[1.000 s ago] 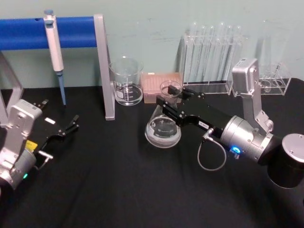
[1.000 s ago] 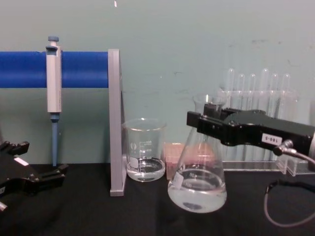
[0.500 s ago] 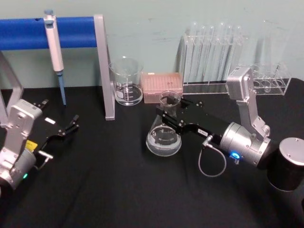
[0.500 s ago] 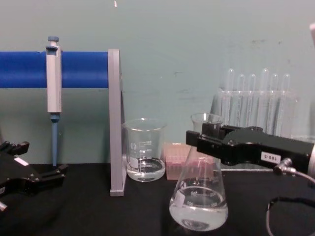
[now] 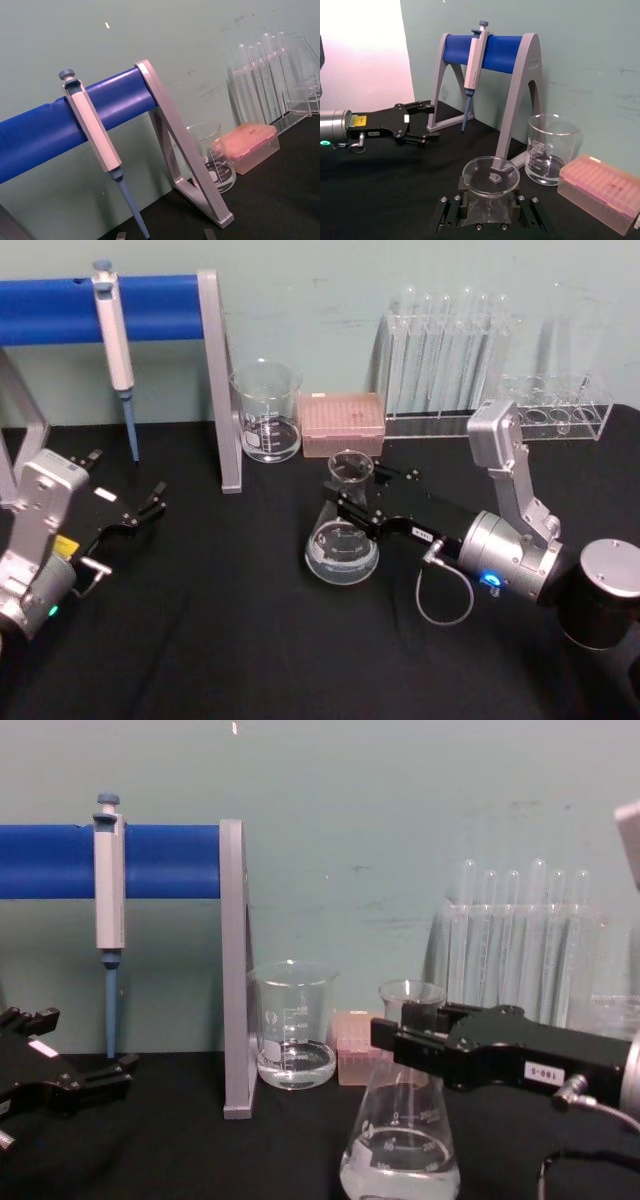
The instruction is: Grasp the erlenmeyer flask with one hand, shake it three times, then place it back.
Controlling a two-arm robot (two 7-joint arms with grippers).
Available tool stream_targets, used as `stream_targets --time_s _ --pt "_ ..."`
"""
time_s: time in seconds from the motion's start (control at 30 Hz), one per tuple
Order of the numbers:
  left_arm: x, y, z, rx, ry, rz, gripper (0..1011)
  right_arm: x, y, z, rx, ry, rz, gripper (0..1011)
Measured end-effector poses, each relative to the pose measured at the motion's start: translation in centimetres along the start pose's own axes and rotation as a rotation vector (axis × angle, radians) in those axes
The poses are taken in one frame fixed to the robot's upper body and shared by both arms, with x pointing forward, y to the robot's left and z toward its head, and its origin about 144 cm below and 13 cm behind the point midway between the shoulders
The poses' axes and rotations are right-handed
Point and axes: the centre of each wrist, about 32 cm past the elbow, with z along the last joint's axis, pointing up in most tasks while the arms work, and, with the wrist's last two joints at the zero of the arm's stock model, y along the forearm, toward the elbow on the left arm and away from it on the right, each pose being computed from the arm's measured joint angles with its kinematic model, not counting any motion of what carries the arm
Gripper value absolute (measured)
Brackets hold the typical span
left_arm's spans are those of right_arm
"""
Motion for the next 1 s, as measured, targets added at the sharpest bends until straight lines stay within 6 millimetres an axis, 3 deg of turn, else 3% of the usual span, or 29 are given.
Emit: stream_targets --time_s 1.0 --pt "0.0 0.0 0.0 0.0 0.0 0.0 1001 0.17 0.27 -0.98 -0.049 0.0 0.011 450"
